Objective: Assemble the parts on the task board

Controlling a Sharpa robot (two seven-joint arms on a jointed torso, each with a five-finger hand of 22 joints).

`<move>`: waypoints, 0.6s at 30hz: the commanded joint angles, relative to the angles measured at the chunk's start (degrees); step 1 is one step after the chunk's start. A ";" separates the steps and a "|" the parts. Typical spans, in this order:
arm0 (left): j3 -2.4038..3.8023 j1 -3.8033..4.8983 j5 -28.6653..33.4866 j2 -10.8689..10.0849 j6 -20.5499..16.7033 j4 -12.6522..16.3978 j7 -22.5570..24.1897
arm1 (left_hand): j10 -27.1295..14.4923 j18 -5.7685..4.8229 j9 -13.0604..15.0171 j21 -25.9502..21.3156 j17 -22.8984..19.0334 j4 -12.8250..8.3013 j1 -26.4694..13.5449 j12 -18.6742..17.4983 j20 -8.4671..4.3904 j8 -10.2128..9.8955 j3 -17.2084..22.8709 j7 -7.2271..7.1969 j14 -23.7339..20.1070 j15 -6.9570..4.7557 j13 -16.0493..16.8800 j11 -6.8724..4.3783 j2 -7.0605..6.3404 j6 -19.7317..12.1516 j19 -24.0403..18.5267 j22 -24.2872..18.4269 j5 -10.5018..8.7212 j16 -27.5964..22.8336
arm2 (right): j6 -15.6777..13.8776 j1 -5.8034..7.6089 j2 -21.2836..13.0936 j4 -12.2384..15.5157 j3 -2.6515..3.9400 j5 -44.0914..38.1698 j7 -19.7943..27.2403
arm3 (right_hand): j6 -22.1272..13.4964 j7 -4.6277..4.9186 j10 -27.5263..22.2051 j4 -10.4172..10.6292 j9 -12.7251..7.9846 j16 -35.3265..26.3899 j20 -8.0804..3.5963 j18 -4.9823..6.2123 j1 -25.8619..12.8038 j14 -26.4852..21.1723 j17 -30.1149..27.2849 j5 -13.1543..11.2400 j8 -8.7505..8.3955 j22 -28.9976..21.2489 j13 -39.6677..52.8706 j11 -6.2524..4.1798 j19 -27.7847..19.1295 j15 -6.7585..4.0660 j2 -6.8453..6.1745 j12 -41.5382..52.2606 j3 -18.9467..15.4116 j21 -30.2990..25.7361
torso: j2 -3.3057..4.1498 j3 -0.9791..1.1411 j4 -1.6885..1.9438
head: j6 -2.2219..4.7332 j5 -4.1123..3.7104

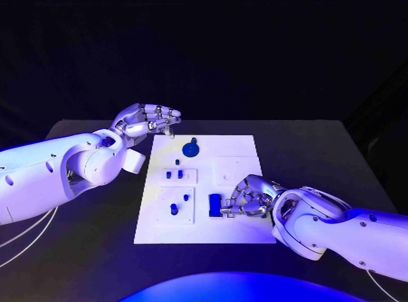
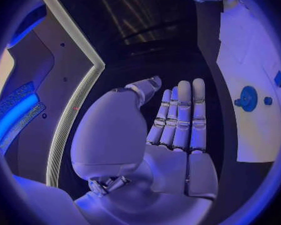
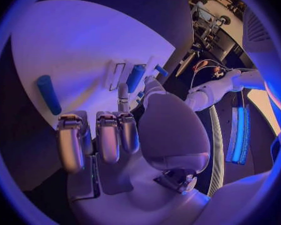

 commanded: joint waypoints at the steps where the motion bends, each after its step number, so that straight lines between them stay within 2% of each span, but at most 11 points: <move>1: 0.03 0.03 0.27 0.07 -0.04 0.10 0.67 | -0.41 0.79 -0.06 -0.26 -0.02 0.40 -0.11 0.28 0.04 0.30 0.01 -0.15 -0.21 0.31 -0.09 -0.18 0.48 -0.34 0.24 -0.09 0.02 -0.05 | -5.38 -0.04 -1.81 0.98 0.00 3.79 8.72 | -0.59 0.01 5.24 -0.10 -0.12 0.31 0.10 -0.38 -0.31 5.98 15.07 -0.07 -0.30 15.09 14.18 0.40 5.99 0.02 -0.32 -0.40 -0.42 0.26 | 0.09 0.07 -0.03 | 0.07 -0.15; 6: -0.01 0.02 0.27 0.07 -0.05 0.08 0.67 | -0.41 0.79 -0.06 -0.26 -0.02 0.40 -0.11 0.28 0.04 0.30 0.01 -0.15 -0.21 0.31 -0.09 -0.18 0.48 -0.34 0.24 -0.09 0.02 -0.05 | -6.05 -0.04 -6.12 1.83 0.00 3.26 9.84 | -1.04 0.21 5.14 -0.32 -0.26 0.31 0.28 -0.38 1.47 5.98 15.07 -0.19 -0.55 15.09 14.08 0.59 5.99 0.20 0.16 -0.61 0.21 0.26 | 0.01 -0.04 -0.05 | -0.08 -0.61; 11: -0.07 0.00 0.27 0.06 -0.01 0.14 0.67 | -0.41 0.79 -0.06 -0.26 -0.02 0.40 -0.11 0.28 0.04 0.30 0.01 -0.15 -0.21 0.31 -0.09 -0.18 0.48 -0.34 0.24 -0.09 0.02 -0.05 | -5.23 -0.35 -10.38 2.21 -0.02 -1.44 7.06 | -1.07 0.28 5.13 -0.70 -0.62 0.31 0.38 -0.38 6.07 5.98 15.07 0.79 -0.92 15.09 14.09 0.64 5.99 0.26 0.94 -0.64 2.01 0.26 | 0.04 0.03 0.00 | -0.08 -0.97; 18: -0.12 -0.09 0.27 0.07 0.05 0.18 0.73 | -0.39 0.79 -0.06 -0.28 -0.01 0.38 0.00 0.34 0.03 0.33 0.03 -0.16 -0.21 0.29 -0.09 -0.19 0.50 -0.34 0.29 -0.10 0.01 -0.04 | -4.57 -1.40 -13.42 3.30 -0.03 -7.09 2.90 | -1.07 0.29 5.11 -0.70 -0.75 0.31 0.39 -0.38 6.83 5.98 15.07 0.87 -1.07 15.09 14.06 0.64 5.99 0.27 0.94 -0.70 2.30 0.26 | 0.02 0.11 -0.01 | -0.04 -1.13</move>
